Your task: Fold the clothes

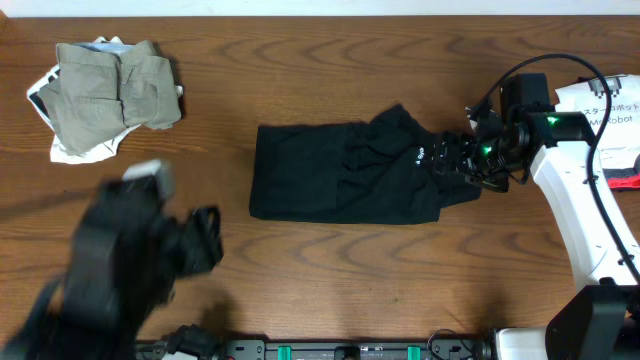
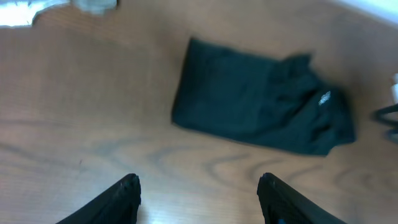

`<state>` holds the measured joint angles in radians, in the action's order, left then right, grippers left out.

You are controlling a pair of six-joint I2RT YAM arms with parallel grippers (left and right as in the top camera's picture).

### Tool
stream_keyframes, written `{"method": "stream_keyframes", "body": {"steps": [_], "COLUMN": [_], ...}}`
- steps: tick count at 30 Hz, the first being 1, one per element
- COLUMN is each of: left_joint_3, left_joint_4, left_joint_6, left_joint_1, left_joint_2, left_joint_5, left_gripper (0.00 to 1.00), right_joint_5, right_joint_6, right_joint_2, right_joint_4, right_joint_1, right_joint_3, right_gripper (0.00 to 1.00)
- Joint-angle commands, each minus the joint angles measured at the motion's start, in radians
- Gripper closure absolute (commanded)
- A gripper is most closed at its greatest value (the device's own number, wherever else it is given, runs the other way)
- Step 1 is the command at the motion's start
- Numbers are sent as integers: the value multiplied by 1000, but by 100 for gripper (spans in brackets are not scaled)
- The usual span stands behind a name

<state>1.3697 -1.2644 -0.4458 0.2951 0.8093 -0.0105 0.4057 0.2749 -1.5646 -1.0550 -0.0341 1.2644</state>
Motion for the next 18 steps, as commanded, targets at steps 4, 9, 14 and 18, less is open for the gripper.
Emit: {"method": "stream_keyframes", "body": {"steps": [4,9,14,18], "left_joint_3": [-205,-323,-407,-453], "left_joint_4": [86,99,92,92], "left_joint_6": [-17,-54,-53,-53], "left_joint_1": [-4,-4,-4,-4], "left_joint_2": [-287,-358,-352,-352], "left_joint_5": [23,23,23,23], "left_gripper": [32,2,2,2], "right_joint_5": [-1,-256,-208,-161], "right_joint_6": [-29,-69,-137,-237], "right_joint_2": [-6,-7,-26,-78], "right_joint_4": [28,55,84,70], "right_joint_1": [-3,12,106,166], "right_joint_3": [0,-1,-1,-1], "right_gripper": [1,1,1,1]}}
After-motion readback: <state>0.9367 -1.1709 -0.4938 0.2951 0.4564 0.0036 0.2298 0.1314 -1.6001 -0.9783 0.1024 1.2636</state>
